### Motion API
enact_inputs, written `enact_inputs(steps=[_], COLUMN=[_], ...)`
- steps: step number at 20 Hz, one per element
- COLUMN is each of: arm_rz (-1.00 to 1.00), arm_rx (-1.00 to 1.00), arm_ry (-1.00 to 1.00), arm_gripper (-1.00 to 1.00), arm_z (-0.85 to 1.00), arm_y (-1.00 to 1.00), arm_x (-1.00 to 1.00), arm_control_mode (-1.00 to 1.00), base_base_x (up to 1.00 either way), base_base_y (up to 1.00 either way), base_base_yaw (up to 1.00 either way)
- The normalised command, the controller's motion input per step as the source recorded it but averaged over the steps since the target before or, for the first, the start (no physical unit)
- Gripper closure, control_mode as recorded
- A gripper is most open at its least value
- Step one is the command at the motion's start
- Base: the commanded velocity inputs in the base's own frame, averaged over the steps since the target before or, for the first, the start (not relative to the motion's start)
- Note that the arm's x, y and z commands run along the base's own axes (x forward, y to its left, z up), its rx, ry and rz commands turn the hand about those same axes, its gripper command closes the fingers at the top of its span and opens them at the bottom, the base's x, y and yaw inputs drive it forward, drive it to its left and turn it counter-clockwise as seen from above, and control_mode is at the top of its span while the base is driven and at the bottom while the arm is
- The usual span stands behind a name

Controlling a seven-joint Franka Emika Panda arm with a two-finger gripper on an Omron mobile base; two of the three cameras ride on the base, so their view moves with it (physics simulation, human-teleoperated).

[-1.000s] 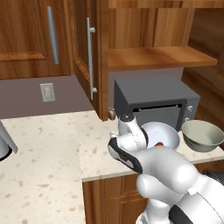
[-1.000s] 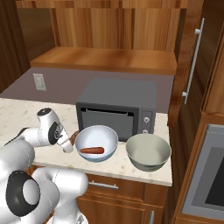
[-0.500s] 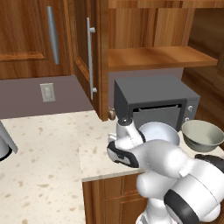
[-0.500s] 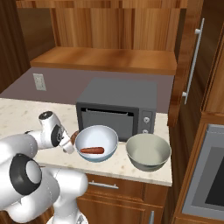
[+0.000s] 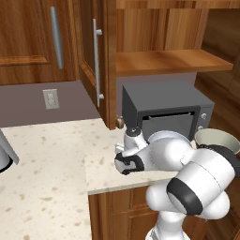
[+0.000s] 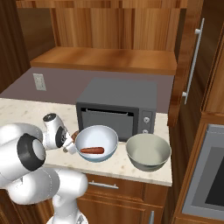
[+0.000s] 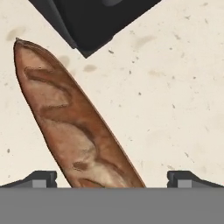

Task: Pick both bowls and place them on the counter. Then place the carrot in one bowl and place the baguette in the other bowl.

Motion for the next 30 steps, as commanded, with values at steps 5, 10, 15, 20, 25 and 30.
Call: enact_inputs(steps=[5,10,15,20,25,30], arm_rz=[0.00,0.00,0.00,0.00,0.00,0.00], arm_rx=[0.03,0.05,0.06,0.01,0.02,0.01], arm_ry=[0.00,0.00,0.00,-0.05,-0.09,-0.01], arm_gripper=[1.00,1.00,1.00,1.00,1.00,1.00], arm_z=[-0.22,-0.24,-0.19,0.12,0.34,0.51], arm_y=[0.16,0.18,0.08,0.25,0.10,0.00], arm_x=[0.14,0.14,0.08,-0.17,-0.38,-0.36], arm_control_mode=[-1.00,-1.00,-1.00,-1.00,-1.00,-1.00], base_base_x=[0.00,0.00,0.00,0.00,0.00,0.00], base_base_y=[0.00,0.00,0.00,0.00,0.00,0.00], base_base_yaw=[0.00,0.00,0.00,0.00,0.00,0.00])
